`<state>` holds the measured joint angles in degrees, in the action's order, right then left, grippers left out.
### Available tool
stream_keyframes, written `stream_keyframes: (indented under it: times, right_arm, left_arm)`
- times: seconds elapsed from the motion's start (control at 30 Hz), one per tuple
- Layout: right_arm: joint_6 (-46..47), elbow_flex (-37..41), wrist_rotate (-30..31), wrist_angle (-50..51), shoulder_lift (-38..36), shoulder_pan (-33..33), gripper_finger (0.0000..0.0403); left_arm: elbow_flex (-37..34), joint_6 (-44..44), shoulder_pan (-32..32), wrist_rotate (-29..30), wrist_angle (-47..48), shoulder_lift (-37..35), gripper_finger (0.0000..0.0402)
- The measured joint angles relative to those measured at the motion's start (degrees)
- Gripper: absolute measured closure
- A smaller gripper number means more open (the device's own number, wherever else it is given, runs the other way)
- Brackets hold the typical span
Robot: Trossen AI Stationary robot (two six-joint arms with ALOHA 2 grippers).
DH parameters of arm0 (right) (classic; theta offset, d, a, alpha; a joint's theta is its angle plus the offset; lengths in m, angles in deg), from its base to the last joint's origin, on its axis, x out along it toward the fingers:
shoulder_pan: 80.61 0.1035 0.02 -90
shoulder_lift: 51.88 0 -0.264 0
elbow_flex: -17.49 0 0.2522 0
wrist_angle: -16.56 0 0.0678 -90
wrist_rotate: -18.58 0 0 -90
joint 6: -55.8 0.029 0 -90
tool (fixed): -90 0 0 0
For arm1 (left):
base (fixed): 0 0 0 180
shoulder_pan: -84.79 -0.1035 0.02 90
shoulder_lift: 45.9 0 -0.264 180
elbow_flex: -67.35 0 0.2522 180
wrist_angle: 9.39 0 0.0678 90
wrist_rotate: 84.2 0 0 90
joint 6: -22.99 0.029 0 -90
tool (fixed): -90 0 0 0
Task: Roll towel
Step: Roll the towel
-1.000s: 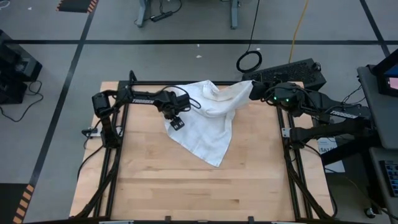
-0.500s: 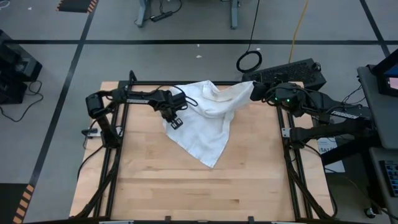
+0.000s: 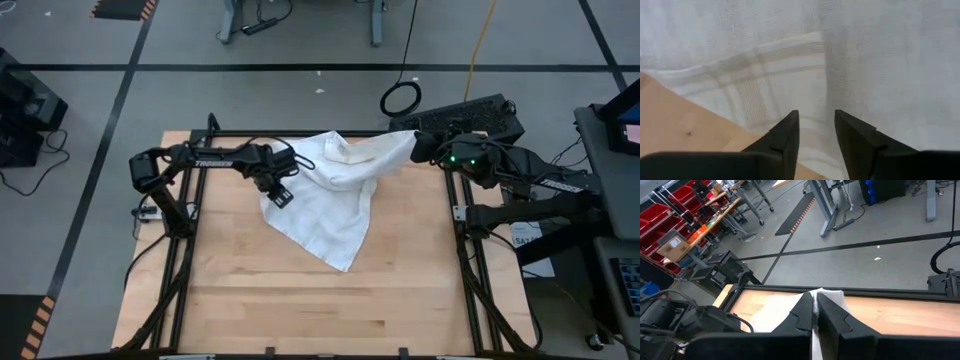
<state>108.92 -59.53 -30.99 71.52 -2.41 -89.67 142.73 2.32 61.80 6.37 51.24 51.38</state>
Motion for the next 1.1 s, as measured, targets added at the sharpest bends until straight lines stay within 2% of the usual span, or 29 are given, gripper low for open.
stream_keyframes:
  times: [0.23, 0.43, 0.67, 0.8, 0.93, 1.1]
  right_arm:
    - [-0.1, 0.0, -0.3, 0.4, 0.0, 0.2, 0.0403]
    - [-0.8, 0.0, -0.8, 0.5, 0.0, 0.2, 0.0403]
    - [-0.7, 0.0, -3.3, 2.1, -0.4, 0.2, 0.0403]
    - [0.2, 0.0, -3.5, 4.0, -1.7, 0.2, 0.0403]
    - [0.0, 0.0, -3.2, 4.6, -3.4, 0.2, 0.0403]
    - [-0.2, 0.0, -3.2, 4.6, -4.8, 0.2, 0.0403]
  left_arm:
    - [-6.2, 0.2, -1.2, -1.5, -3.3, 0.0, 0.0363]
    - [-8.3, -0.3, -1.4, -0.2, -1.0, -2.0, 0.0396]
    - [-8.2, -13.4, 0.6, 4.5, 0.7, -13.4, 0.0395]
    - [-8.1, -20.6, 3.3, 9.9, 7.7, -18.0, 0.0394]
    - [-8.3, -24.8, 6.2, 14.9, 16.2, -19.0, 0.0390]
    - [-9.7, -25.8, 7.7, 12.1, 18.4, -18.9, 0.0343]
